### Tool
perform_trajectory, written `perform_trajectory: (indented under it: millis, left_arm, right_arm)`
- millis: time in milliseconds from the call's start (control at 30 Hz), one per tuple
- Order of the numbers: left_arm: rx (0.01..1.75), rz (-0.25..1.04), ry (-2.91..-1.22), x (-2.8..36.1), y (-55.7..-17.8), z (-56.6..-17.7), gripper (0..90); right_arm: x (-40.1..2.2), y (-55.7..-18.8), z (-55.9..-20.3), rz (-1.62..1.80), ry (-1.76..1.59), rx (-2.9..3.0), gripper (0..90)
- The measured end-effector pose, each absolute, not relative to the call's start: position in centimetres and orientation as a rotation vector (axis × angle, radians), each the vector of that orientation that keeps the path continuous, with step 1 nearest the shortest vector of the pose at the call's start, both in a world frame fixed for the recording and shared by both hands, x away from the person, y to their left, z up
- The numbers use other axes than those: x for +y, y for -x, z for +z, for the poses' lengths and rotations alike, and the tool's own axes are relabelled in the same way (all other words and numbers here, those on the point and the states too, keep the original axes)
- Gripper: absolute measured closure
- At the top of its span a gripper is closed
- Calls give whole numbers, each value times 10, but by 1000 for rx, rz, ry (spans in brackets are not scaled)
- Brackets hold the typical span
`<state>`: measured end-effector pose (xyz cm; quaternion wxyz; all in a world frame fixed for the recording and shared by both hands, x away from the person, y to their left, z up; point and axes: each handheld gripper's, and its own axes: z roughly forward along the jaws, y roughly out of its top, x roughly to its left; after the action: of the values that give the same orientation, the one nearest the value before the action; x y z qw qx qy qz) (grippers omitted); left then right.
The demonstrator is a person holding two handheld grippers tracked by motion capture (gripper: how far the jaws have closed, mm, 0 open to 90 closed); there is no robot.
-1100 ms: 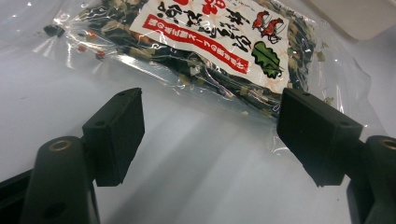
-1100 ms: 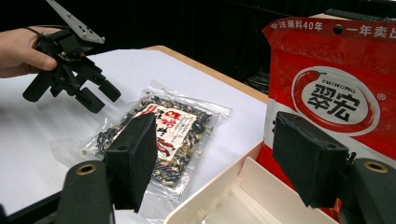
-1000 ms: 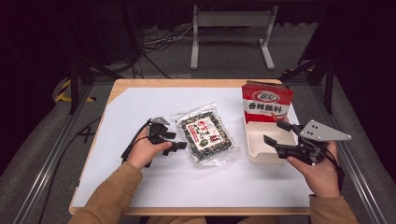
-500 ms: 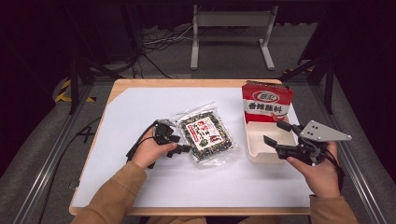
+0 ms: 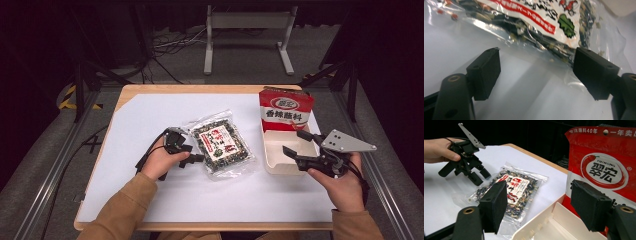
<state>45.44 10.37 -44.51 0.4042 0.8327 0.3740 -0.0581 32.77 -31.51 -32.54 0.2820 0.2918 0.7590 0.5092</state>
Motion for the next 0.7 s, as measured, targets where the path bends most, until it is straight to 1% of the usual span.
perform_trajectory:
  millis: [200,433,500,533,633,700]
  left_arm:
    - [965,-116,-2036,100,-463,-449,228]
    - [925,-71,-2078,79,-465,-448,228]
    - [920,-76,-2069,71,-466,-448,261]
    - [915,-90,-2052,68,-467,-450,261]
    - [915,-73,-2041,63,-468,-451,323]
    - [918,-106,-2020,61,-470,-452,360]
  right_arm:
    - [-315,-328,-327,1366,-784,2034,303]
    - [-316,-327,-328,1367,-785,2034,302]
    - [-316,-327,-328,1365,-785,2035,302]
    - [-317,-326,-328,1365,-787,2034,302]
    - [-321,-322,-329,1363,-798,2027,302]
    - [-324,-320,-329,1361,-805,2019,302]
